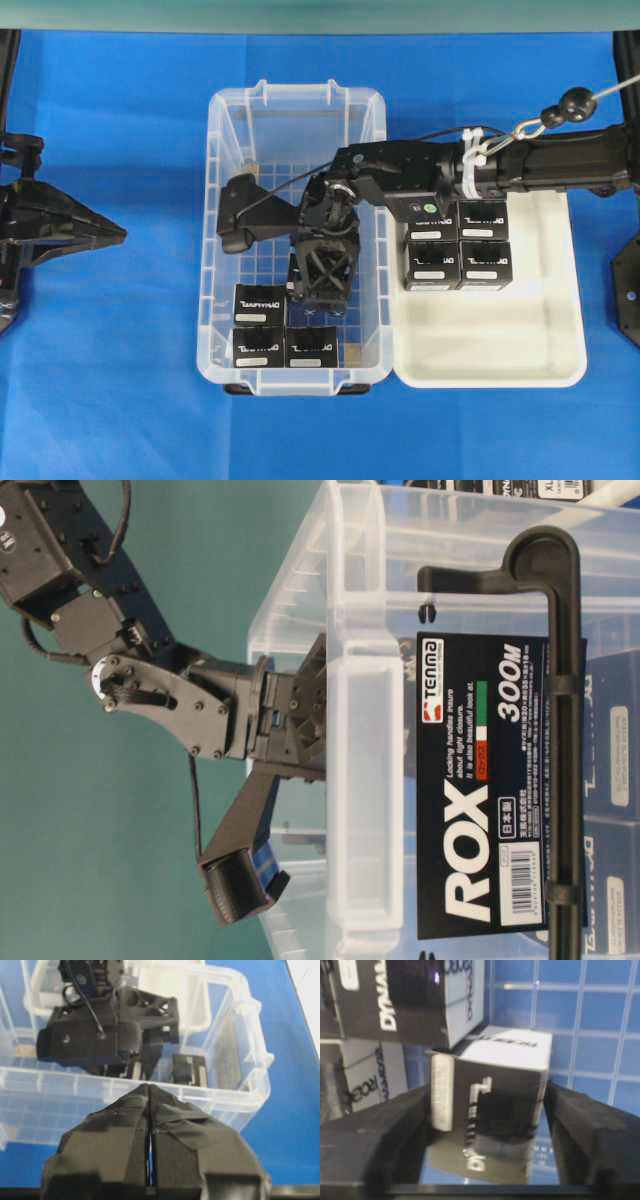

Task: Pick the box from inside the plastic case
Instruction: 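Lift the box out of the case and carry it to the white tray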

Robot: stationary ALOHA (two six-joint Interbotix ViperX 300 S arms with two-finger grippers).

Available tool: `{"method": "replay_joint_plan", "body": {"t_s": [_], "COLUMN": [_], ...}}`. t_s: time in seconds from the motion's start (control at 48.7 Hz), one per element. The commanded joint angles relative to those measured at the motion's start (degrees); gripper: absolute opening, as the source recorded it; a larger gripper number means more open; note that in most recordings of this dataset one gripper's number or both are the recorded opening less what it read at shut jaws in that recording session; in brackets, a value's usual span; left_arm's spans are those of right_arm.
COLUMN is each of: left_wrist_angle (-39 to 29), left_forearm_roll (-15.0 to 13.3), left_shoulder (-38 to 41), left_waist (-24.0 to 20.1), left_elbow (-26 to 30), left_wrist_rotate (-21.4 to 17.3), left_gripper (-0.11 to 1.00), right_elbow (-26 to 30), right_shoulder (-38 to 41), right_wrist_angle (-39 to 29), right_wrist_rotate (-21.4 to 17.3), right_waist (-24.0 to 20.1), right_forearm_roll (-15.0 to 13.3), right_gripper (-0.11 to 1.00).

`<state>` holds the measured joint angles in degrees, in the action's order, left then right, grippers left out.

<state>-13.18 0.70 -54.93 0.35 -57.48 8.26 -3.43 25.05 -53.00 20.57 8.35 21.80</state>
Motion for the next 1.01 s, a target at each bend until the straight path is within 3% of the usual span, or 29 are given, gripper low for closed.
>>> {"method": "replay_joint_plan", "body": {"t_s": [0.0, 0.164, 0.369, 0.677, 0.841, 0.985], "left_wrist_angle": [0.26, 0.26, -0.09, -1.05, -1.14, -1.14], "left_forearm_roll": [0.18, 0.18, 0.18, 0.18, 0.18, 0.18], "left_shoulder": [0.09, -0.44, -1.14, -1.76, -2.2, -2.2], "left_waist": [-0.09, -0.09, -0.18, -0.26, -0.26, -0.26], "left_elbow": [0.62, 0.7, 0.79, 0.97, 0.97, 0.97], "left_wrist_rotate": [-0.09, -0.18, -0.18, 0.0, 0.0, 0.09], "left_gripper": [-0.03, -0.03, -0.03, -0.03, -0.03, -0.03], "right_elbow": [2.29, 6.68, 14.41, 22.68, 23.91, 20.65], "right_shoulder": [-0.79, -3.16, -7.29, -12.92, -17.23, -22.41], "right_wrist_angle": [-0.18, -2.99, -13.54, -23.47, -30.15, -33.57], "right_wrist_rotate": [0.0, -0.18, -0.7, -2.55, -5.98, -8.0], "right_waist": [0.53, 2.46, 5.36, 7.12, 6.86, 5.8], "right_forearm_roll": [0.0, 0.0, 0.0, 0.0, 0.0, 0.0], "right_gripper": [0.68, 0.64, 0.63, 0.62, 0.62, 0.62]}}
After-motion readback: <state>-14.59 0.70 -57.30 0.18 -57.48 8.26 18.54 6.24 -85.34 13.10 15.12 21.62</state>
